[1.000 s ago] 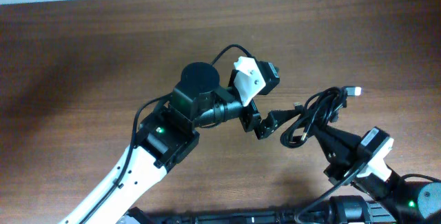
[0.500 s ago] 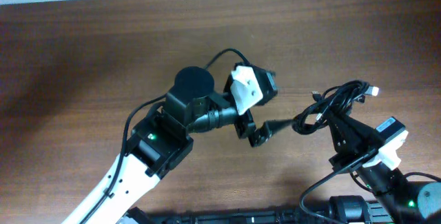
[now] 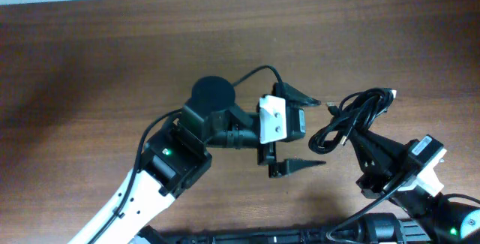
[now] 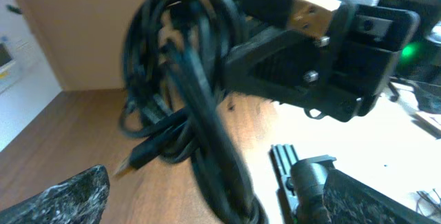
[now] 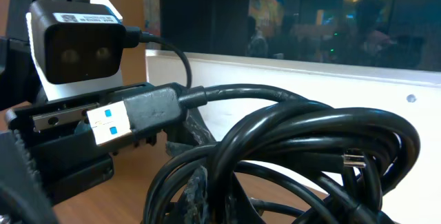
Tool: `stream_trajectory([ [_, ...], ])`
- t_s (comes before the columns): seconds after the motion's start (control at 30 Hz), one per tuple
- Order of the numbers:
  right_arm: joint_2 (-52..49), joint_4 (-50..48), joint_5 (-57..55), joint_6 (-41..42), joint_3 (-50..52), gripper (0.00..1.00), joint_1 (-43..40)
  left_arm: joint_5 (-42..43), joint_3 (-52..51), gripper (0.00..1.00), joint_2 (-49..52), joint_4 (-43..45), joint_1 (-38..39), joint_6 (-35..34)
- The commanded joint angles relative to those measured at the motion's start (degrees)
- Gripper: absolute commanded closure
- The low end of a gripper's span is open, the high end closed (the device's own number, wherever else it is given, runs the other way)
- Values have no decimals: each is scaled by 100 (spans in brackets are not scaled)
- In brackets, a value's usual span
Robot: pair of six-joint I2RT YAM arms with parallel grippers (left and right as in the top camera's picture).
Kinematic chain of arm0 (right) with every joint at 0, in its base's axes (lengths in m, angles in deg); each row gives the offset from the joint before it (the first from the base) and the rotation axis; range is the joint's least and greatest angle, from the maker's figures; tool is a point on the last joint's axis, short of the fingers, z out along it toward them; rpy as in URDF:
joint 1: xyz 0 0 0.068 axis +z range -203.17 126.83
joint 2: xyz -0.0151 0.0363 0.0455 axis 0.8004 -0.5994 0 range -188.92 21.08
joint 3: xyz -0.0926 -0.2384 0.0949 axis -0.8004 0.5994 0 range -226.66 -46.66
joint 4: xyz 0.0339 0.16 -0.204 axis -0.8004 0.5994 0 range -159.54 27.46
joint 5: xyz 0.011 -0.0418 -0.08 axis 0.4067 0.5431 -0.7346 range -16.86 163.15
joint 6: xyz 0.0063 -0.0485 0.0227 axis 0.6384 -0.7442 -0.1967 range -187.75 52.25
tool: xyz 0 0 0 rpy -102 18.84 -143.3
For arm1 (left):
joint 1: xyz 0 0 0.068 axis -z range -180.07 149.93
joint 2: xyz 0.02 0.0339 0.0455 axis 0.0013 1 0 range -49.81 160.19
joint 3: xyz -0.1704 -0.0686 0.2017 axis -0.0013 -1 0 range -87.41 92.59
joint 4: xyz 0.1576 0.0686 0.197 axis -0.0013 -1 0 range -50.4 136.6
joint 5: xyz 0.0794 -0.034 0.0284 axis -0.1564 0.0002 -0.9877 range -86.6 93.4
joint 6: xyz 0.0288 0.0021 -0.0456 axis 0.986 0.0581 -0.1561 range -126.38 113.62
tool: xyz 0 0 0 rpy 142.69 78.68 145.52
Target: Untangle cables
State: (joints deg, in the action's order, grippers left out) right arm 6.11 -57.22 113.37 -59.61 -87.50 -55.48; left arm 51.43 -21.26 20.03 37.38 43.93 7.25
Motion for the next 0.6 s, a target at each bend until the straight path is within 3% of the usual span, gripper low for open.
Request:
stream_trajectory([
  [0.0,-15,-107,120,142,-85,96,42,129,81,9,15,63,216,85],
  [0.13,-15,-238,160,190,-85,96,42,118,81,28,98,52,323,83],
  [0.2,-15,-280,181,203,-85,96,42,-26,81,43,131,55,326,83],
  [0.23,-15,-273,181,203,-85,96,42,-201,81,64,136,48,323,81],
  [0.37,-15,-271,280,199,-85,96,42,-1110,81,100,133,55,321,-184],
  [0.57,-15,85,291,177,-85,96,42,-2918,81,100,116,74,249,-1119],
])
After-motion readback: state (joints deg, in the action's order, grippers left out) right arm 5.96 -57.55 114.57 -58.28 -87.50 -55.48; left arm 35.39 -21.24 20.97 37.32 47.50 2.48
